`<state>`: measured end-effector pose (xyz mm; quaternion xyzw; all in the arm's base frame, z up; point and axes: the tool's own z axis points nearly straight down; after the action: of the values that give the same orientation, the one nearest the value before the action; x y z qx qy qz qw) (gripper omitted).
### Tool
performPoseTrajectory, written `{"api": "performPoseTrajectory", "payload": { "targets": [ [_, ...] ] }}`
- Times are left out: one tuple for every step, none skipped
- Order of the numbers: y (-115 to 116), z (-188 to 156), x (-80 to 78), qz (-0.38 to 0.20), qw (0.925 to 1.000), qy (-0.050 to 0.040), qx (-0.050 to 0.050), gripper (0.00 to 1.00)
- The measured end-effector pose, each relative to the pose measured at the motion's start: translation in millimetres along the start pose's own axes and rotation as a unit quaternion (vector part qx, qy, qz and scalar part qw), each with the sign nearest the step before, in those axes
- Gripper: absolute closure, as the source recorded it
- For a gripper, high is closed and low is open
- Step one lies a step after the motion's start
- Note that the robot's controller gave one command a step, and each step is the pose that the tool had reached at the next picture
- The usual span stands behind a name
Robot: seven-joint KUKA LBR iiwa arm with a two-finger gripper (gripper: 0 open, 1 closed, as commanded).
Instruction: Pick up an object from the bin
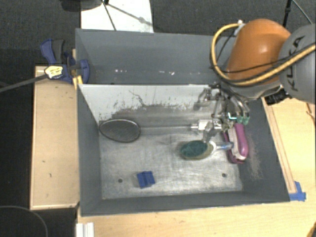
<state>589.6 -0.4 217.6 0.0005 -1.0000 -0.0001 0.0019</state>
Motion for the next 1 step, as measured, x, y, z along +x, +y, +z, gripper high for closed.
{"api": "performPoseTrajectory", "payload": {
  "targets": [
    [-42.2, 147.7, 23.7, -0.012, 0.9999, -0.0045, 0.000, 0.00]
  ]
}}
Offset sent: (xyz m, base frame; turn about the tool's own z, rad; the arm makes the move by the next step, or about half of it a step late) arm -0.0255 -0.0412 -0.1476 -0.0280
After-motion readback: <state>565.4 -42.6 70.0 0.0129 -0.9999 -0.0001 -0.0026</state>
